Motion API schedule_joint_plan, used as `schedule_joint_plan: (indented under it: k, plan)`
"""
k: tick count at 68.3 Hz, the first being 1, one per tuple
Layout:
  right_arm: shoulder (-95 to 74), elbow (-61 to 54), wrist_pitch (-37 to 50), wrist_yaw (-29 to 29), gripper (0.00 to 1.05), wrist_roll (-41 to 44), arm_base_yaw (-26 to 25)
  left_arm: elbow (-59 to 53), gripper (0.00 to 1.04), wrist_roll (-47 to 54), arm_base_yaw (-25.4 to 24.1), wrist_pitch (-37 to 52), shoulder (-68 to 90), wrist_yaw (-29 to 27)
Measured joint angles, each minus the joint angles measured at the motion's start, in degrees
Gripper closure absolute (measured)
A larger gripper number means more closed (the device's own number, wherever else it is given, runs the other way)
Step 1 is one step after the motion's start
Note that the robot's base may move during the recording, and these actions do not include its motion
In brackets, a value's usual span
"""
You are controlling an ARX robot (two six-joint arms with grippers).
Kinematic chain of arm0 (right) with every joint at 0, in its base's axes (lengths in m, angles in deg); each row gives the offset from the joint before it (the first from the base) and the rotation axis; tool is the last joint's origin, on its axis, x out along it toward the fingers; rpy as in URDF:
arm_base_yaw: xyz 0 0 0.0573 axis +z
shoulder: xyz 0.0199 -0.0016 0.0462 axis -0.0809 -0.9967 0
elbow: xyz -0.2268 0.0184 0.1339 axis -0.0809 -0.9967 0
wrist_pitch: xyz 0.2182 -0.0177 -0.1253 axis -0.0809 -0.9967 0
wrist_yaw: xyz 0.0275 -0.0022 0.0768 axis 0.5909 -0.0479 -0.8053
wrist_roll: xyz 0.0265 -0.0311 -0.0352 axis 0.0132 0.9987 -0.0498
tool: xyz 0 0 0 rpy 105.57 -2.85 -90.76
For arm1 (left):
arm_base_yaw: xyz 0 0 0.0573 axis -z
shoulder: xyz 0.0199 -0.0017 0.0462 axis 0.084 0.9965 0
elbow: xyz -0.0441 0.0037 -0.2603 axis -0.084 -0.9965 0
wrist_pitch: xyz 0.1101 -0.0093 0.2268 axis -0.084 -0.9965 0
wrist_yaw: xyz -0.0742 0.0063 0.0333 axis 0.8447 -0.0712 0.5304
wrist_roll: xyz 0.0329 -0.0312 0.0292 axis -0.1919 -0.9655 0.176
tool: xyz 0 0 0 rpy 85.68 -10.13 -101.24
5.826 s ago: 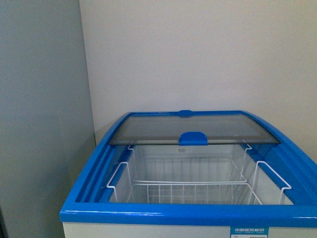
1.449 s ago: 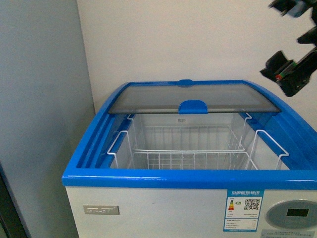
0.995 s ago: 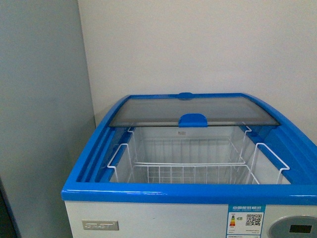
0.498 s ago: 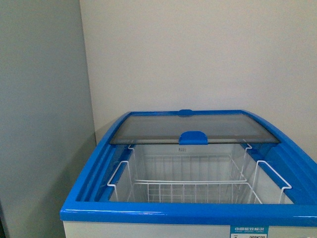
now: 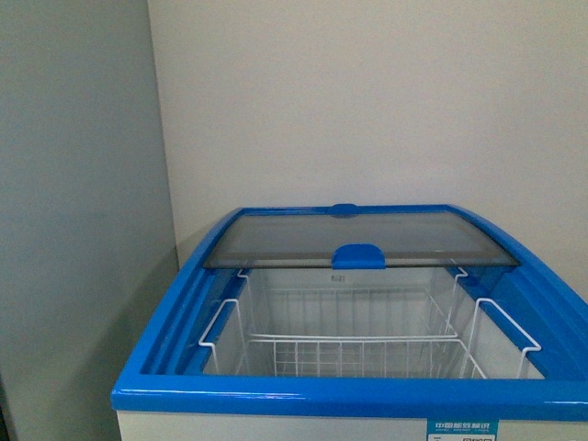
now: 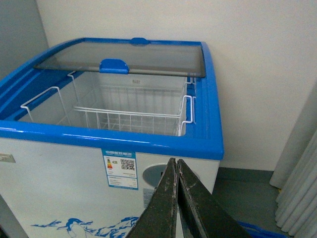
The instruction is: Put drink in fridge
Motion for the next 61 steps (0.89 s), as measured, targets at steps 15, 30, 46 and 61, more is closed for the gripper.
schedule_joint_plan:
  k: [15,30,46,61]
  plan:
    - [1.16,-1.22,0.33,-0.02,1.02,-0.02,-0.02,-0.02,1.02,0.02,0.00,0.00,0.00,0.00]
    - [2.93,-2.84,0.61,-0.15,1.02,0.00,-0.07,0.00,1.02,0.02,0.00,0.00,0.00,0.00]
    - [4.15,-2.86,0.74,-0.17,0.96,-0.02,-0.11,0.00,0.96,0.02,0.00,0.00,0.00,0.00]
    - [4.17,-2.86,0.74,-0.17,0.53,-0.04,-0.11,0.00,0.51,0.02,0.00,0.00,0.00,0.02]
